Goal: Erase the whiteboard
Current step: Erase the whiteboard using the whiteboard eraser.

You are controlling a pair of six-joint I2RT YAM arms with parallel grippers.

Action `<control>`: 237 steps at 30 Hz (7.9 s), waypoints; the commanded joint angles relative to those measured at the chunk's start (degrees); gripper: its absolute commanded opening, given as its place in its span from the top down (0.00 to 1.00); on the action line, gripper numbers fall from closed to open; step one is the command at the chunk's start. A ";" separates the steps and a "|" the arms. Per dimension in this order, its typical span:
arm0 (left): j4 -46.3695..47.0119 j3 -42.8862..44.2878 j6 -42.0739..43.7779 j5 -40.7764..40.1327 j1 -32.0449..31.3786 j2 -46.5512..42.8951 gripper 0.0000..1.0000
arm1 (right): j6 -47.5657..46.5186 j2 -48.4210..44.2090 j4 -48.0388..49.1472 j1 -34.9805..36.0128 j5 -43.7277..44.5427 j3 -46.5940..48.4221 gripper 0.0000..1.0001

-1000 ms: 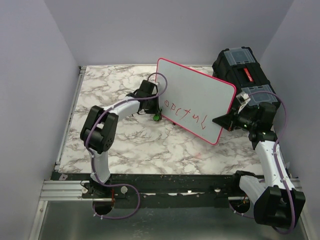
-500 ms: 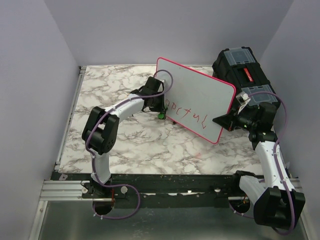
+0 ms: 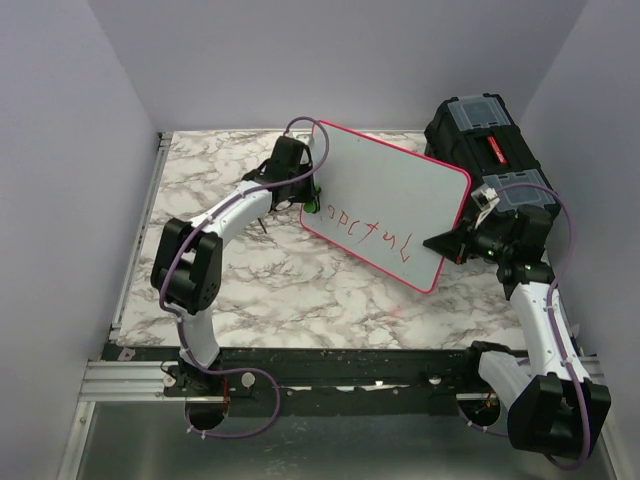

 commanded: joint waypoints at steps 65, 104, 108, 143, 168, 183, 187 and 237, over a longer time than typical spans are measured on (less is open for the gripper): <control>17.00 -7.76 -4.15 -4.91 -7.40 -3.90 1.00 | 3.34 -0.84 7.10 1.29 -13.73 0.41 0.99; 11.09 -9.40 -5.04 1.46 0.38 0.76 1.00 | 3.28 -1.03 7.06 1.25 -13.89 0.56 1.00; 17.55 -18.49 -7.42 3.13 -0.50 -1.27 1.00 | 3.29 -0.77 7.12 1.33 -14.00 0.55 1.00; 34.69 -29.34 -8.20 -12.72 -15.13 -11.68 1.00 | 7.16 0.35 9.43 1.35 -10.69 -0.54 1.00; 46.01 -49.81 -2.41 -6.80 -8.32 -41.52 1.00 | -3.09 -0.70 4.24 1.36 -12.80 1.45 0.99; 36.80 -58.22 -3.18 -0.24 -8.02 -57.81 1.00 | -2.62 3.37 1.75 1.83 -0.93 7.15 0.99; 40.16 -59.13 -3.07 0.86 -8.79 -53.33 1.00 | -1.96 2.54 2.36 1.85 0.45 4.25 0.99; 63.61 -50.05 4.16 -19.16 -22.87 -14.83 1.00 | 0.78 3.26 3.20 1.89 0.85 2.56 1.00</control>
